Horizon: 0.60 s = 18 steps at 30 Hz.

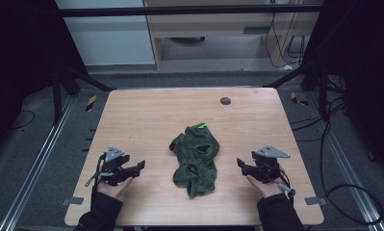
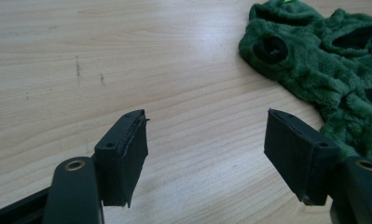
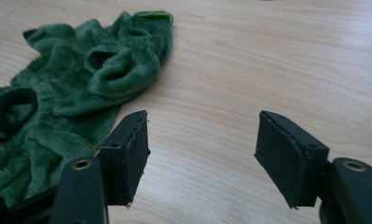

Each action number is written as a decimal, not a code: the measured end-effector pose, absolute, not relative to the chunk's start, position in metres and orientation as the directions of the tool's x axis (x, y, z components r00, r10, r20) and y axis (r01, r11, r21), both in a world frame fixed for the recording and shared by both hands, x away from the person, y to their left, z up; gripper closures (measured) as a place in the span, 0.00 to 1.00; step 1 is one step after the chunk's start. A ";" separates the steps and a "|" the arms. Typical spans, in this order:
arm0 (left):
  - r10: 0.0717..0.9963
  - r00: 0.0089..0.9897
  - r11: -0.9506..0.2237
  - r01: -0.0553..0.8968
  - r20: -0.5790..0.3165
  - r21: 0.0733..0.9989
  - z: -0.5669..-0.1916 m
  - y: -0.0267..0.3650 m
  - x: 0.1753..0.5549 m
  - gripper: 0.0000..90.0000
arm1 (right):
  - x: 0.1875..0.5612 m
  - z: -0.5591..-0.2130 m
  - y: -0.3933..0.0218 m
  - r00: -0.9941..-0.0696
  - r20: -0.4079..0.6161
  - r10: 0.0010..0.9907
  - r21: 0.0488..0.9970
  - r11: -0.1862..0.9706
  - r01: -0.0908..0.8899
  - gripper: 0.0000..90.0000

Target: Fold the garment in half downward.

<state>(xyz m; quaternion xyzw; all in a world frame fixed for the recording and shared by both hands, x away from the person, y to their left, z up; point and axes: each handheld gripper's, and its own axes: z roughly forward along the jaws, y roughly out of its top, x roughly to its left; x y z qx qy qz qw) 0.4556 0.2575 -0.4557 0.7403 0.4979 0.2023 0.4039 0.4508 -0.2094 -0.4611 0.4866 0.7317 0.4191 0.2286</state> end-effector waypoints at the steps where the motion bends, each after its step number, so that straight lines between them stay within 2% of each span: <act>1: 0.900 0.424 -0.180 0.573 -0.102 0.800 -0.455 0.257 0.456 0.33 | 0.451 -0.460 -0.209 -0.425 0.082 0.902 0.836 0.170 0.521 0.39; 13: 0.876 0.473 -0.211 0.550 -0.093 0.808 -0.440 0.243 0.471 0.33 | 0.463 -0.441 -0.204 -0.442 0.088 0.893 0.846 0.167 0.506 0.41; 18: 0.870 0.480 -0.203 0.550 -0.108 0.810 -0.436 0.240 0.479 0.33 | 0.470 -0.438 -0.199 -0.452 0.137 0.881 0.847 0.132 0.514 0.41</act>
